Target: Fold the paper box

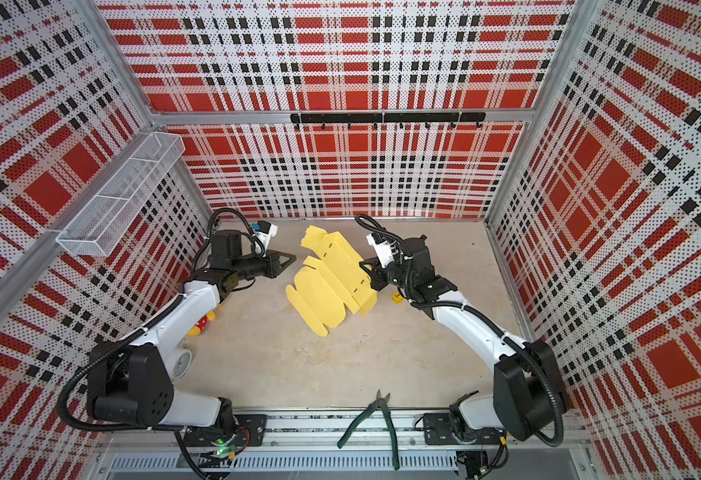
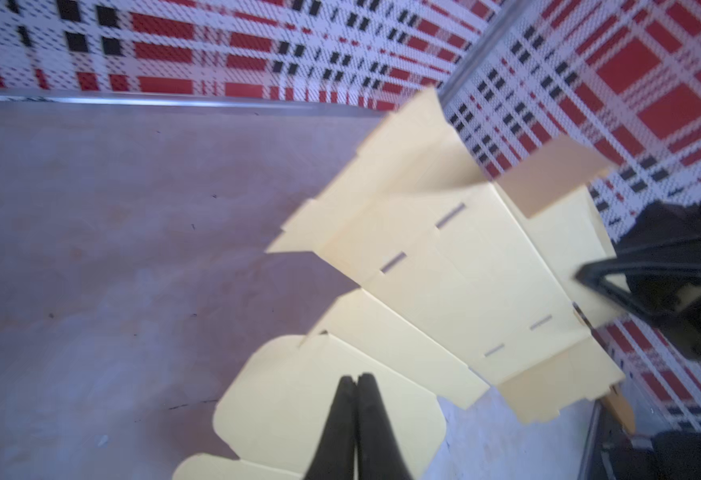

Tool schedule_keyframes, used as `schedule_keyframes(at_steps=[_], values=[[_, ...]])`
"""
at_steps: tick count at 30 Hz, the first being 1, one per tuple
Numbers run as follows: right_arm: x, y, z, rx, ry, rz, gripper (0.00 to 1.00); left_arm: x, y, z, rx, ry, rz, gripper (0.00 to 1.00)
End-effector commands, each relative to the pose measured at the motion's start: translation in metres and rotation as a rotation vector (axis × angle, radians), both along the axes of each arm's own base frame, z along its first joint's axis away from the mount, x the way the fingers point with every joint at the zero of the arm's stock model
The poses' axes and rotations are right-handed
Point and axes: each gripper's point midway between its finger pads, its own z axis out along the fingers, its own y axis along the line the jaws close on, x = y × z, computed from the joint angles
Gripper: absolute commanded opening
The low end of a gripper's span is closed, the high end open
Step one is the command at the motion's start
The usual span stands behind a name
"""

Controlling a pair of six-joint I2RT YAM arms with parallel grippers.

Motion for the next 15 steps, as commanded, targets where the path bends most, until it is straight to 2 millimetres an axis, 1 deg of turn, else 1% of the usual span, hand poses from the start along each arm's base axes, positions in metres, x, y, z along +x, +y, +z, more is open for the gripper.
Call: schedule_keyframes(at_steps=[1,5,10,12,15], values=[[-0.011,0.007,0.023,0.055,-0.069,0.064,0.0,0.009,0.013,-0.004,0.004,0.033,0.086,0.0],[-0.018,0.015,0.025,0.074,-0.076,0.109,0.0,0.011,0.007,-0.015,-0.04,0.068,0.091,0.0],[-0.022,0.02,0.022,0.073,-0.066,0.128,0.0,0.015,0.001,-0.022,-0.059,0.092,0.091,0.0],[-0.021,0.02,0.022,0.076,-0.07,0.122,0.0,0.013,-0.005,-0.027,-0.059,0.104,0.075,0.0],[-0.016,0.018,0.025,0.073,-0.082,0.098,0.0,0.003,-0.018,-0.034,-0.049,0.115,0.038,0.0]])
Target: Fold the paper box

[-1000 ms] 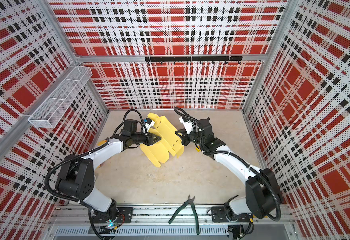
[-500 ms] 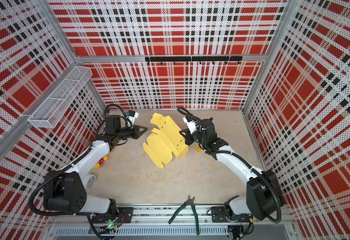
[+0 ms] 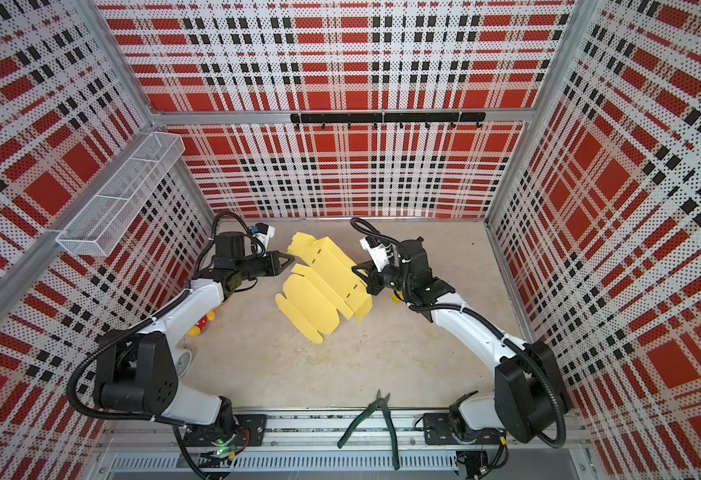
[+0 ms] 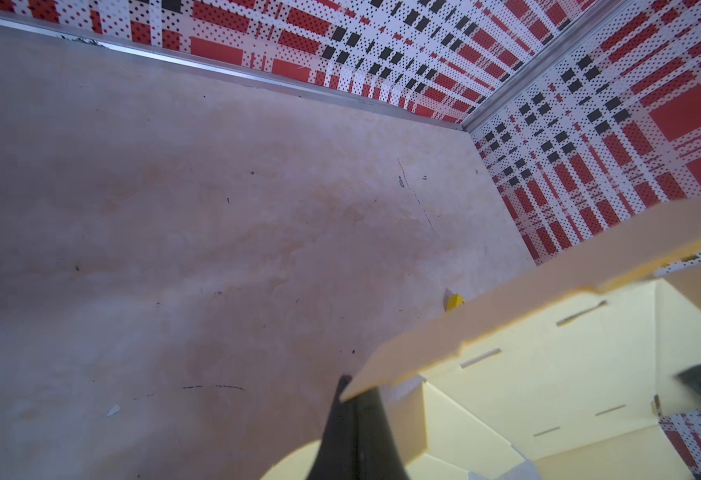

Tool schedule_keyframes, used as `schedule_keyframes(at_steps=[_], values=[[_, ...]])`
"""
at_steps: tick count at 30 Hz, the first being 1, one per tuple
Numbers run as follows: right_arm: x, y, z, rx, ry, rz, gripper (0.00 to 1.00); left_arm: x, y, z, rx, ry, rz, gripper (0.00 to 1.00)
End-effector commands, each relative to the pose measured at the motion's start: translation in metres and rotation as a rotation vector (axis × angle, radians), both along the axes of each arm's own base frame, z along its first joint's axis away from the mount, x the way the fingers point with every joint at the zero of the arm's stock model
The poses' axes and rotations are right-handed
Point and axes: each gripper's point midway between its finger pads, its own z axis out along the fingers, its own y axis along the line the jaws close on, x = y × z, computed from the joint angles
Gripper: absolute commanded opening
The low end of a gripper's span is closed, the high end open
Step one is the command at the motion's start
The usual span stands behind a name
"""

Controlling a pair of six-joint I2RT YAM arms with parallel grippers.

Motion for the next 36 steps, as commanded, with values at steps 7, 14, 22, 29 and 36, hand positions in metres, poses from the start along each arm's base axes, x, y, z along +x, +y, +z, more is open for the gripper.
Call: schedule_keyframes(at_steps=[7,14,22,29,36], values=[[0.007,0.003,0.024,0.046,-0.086,-0.01,0.0,-0.014,-0.026,-0.02,-0.015,0.043,-0.045,0.0],[0.006,0.01,0.02,0.063,-0.069,0.02,0.0,-0.015,-0.038,-0.023,-0.028,0.051,-0.064,0.0],[0.009,0.011,0.017,0.062,-0.062,0.014,0.0,-0.023,-0.055,-0.032,-0.027,0.081,-0.098,0.0],[0.008,0.013,0.015,0.057,-0.059,0.029,0.0,-0.02,-0.05,-0.046,0.021,0.079,-0.074,0.0],[0.013,0.006,-0.009,-0.063,-0.038,-0.003,0.0,-0.014,-0.039,-0.04,0.05,0.059,-0.039,0.04]])
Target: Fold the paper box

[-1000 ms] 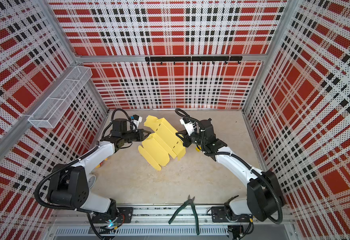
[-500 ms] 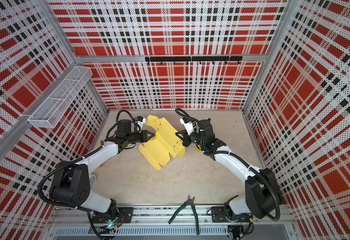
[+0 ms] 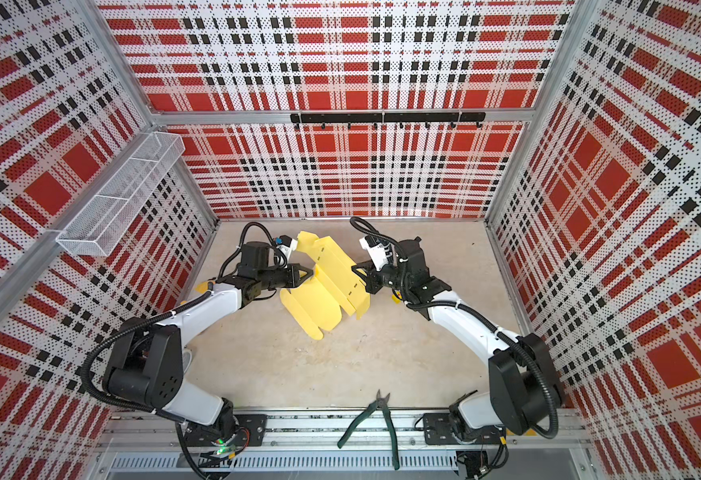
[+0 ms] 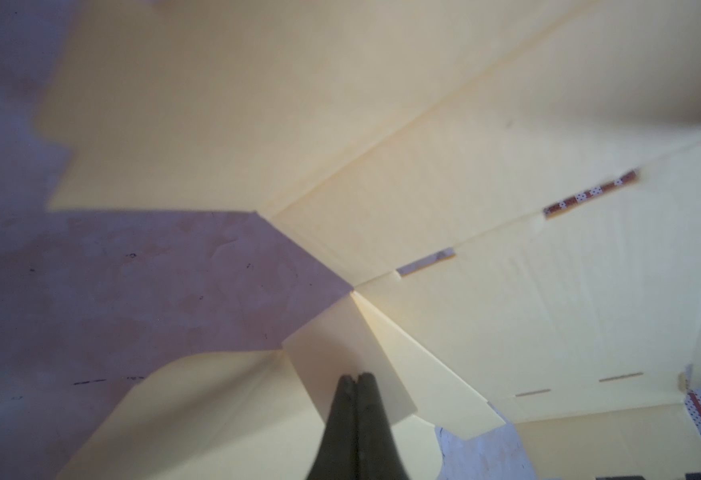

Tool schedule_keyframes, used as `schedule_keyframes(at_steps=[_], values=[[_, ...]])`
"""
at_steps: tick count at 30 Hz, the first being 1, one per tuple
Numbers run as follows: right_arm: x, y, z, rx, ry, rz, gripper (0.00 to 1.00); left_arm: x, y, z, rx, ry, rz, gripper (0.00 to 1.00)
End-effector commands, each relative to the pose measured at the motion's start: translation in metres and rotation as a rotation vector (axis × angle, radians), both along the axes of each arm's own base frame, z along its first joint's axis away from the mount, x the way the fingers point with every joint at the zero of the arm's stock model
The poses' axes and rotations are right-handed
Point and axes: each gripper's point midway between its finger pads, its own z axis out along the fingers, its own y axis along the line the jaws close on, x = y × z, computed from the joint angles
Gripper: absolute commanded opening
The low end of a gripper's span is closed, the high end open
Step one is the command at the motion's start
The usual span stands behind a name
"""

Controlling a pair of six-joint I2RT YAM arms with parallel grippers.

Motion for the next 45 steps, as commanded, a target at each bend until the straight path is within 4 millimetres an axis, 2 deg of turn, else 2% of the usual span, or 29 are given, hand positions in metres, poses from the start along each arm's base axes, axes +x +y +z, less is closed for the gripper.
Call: schedule_keyframes(at_steps=[1,6,10,15,17,24,28,32,36,41,45], values=[[0.006,0.001,0.001,-0.08,-0.06,0.007,0.0,0.003,0.009,0.005,0.02,-0.014,0.025,0.07],[0.012,-0.014,-0.029,-0.3,-0.055,0.008,0.0,0.008,0.036,0.026,0.099,-0.062,0.064,0.23],[0.013,-0.017,-0.045,-0.42,-0.081,0.07,0.0,0.014,0.06,0.044,0.117,-0.102,0.091,0.4],[0.009,-0.015,-0.063,-0.558,-0.111,0.202,0.0,0.022,0.095,0.047,0.156,-0.119,0.176,0.47],[0.007,-0.011,-0.071,-0.618,-0.136,0.252,0.0,0.022,0.1,0.044,0.167,-0.122,0.184,0.5],[0.001,0.01,-0.098,-0.75,-0.22,0.35,0.0,0.023,0.101,0.038,0.207,-0.14,0.16,0.56],[0.0,0.018,-0.101,-0.762,-0.286,0.344,0.0,0.022,0.102,0.036,0.238,-0.152,0.138,0.58],[0.007,0.017,-0.097,-0.789,-0.371,0.292,0.0,0.023,0.104,0.038,0.256,-0.155,0.13,0.59],[0.02,0.012,-0.076,-0.816,-0.522,0.219,0.0,0.025,0.103,0.041,0.263,-0.159,0.123,0.59],[0.025,0.013,-0.062,-0.905,-0.714,0.166,0.0,0.024,0.098,0.051,0.242,-0.172,0.094,0.6],[0.032,0.012,-0.044,-0.956,-0.893,0.049,0.0,0.025,0.097,0.059,0.252,-0.191,0.079,0.61]])
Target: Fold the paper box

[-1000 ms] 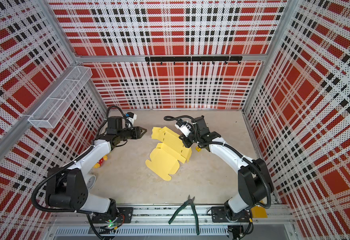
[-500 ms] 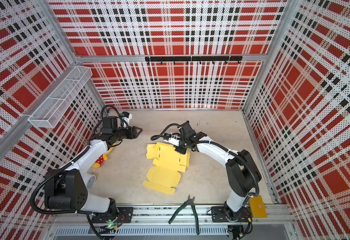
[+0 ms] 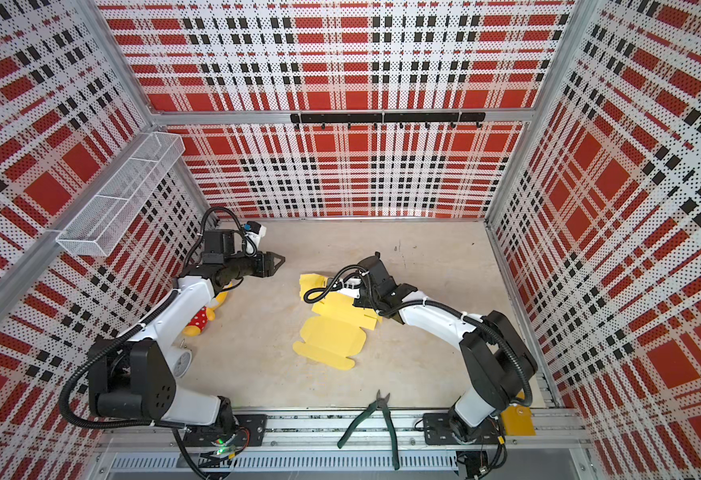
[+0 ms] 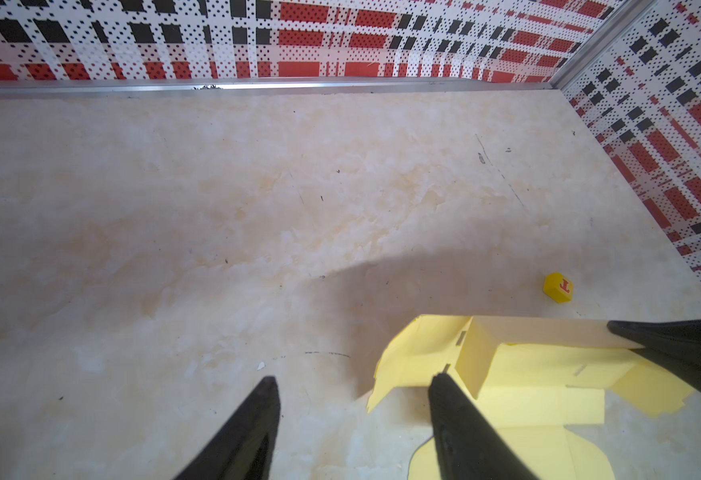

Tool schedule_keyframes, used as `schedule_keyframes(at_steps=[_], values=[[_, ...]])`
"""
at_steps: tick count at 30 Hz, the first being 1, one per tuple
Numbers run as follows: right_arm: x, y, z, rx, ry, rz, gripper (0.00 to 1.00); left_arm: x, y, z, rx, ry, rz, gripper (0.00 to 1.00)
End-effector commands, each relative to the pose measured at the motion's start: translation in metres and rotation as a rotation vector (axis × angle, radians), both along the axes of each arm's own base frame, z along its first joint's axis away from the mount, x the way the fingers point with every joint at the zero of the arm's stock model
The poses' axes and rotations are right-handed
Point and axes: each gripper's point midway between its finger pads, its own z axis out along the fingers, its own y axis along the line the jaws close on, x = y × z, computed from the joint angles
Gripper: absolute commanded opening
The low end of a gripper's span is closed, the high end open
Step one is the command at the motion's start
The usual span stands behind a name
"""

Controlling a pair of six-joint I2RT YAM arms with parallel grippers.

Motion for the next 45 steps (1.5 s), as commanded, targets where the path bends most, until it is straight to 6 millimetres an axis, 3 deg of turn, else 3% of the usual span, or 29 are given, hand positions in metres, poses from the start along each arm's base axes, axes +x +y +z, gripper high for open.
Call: schedule_keyframes(at_steps=[1,4,11,20,25,29,35,40,45], values=[[0.019,-0.001,0.047,0.001,-0.312,-0.04,0.0,0.001,-0.002,0.013,0.011,-0.028,-0.029,0.61],[0.016,0.001,0.045,-0.055,-0.422,-0.024,0.0,0.0,-0.001,0.012,0.03,-0.032,-0.039,0.62],[0.003,0.014,0.001,-0.251,-0.694,0.025,0.0,-0.002,-0.001,0.011,0.046,-0.032,-0.044,0.62],[-0.012,0.023,-0.038,-0.274,-0.723,0.048,0.0,-0.005,0.002,0.0,0.097,-0.019,-0.05,0.63],[-0.017,0.027,-0.033,-0.265,-0.737,0.056,0.0,-0.004,0.003,-0.005,0.13,-0.015,-0.079,0.65],[-0.02,0.025,-0.032,-0.259,-0.712,0.06,0.0,-0.013,-0.005,-0.017,0.242,-0.069,-0.275,0.61],[-0.024,0.026,-0.026,-0.244,-0.708,0.068,0.0,-0.004,-0.004,-0.03,0.43,-0.281,-0.5,0.62],[-0.025,0.026,-0.025,-0.243,-0.721,0.067,0.0,0.028,0.007,-0.06,0.597,-0.263,-0.61,0.62],[-0.025,0.028,-0.03,-0.249,-0.73,0.07,0.0,0.04,0.003,-0.085,0.62,-0.27,-0.7,0.65]])
